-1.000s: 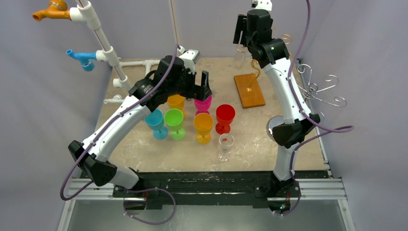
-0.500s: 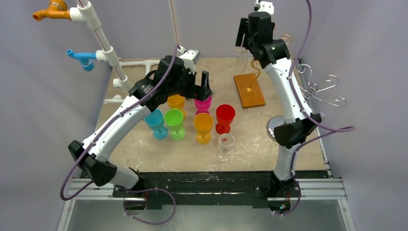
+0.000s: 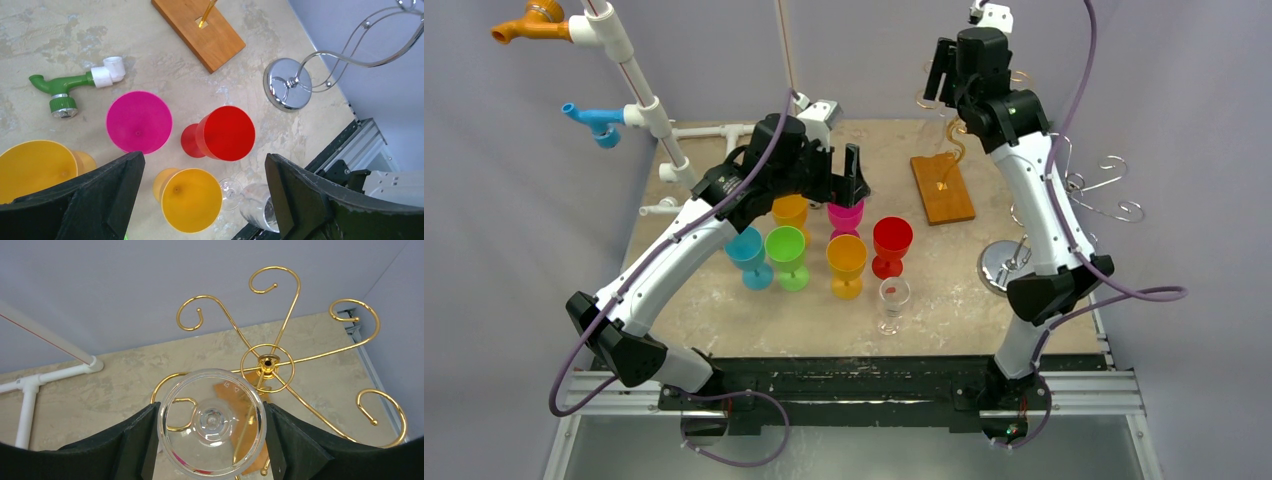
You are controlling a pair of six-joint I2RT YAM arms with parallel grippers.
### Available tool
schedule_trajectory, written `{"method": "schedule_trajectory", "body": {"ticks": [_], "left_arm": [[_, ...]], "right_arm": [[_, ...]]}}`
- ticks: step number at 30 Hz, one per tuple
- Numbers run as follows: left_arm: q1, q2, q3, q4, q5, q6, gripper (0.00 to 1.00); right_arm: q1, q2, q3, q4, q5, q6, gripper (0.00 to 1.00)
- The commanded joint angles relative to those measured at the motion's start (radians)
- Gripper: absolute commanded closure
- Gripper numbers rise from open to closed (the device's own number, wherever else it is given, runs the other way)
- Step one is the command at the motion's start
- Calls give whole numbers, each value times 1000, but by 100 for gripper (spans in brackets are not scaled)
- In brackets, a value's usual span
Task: Take the wine glass off the wine glass rack
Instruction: Pick up the wine glass from the wine rack, then place the wine glass at the center of the board.
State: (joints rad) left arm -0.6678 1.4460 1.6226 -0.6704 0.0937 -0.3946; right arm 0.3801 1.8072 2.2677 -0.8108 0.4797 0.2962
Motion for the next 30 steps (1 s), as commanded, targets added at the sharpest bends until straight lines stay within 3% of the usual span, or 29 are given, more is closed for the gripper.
{"method": "schedule_trajectory", "body": {"ticks": [1,15,30], "left_arm": [[8,-19,-11,110,34,-59,0],[39,-16,-135,378,101,-284,2],[79,-139,-456,833,185,-564,4]], "right_arm": [[-3,-58,-16,16,3,17,63],[-3,-174,-66,-17,-175,59,65],[-3,-282,-109,20,-452,177,65]]}}
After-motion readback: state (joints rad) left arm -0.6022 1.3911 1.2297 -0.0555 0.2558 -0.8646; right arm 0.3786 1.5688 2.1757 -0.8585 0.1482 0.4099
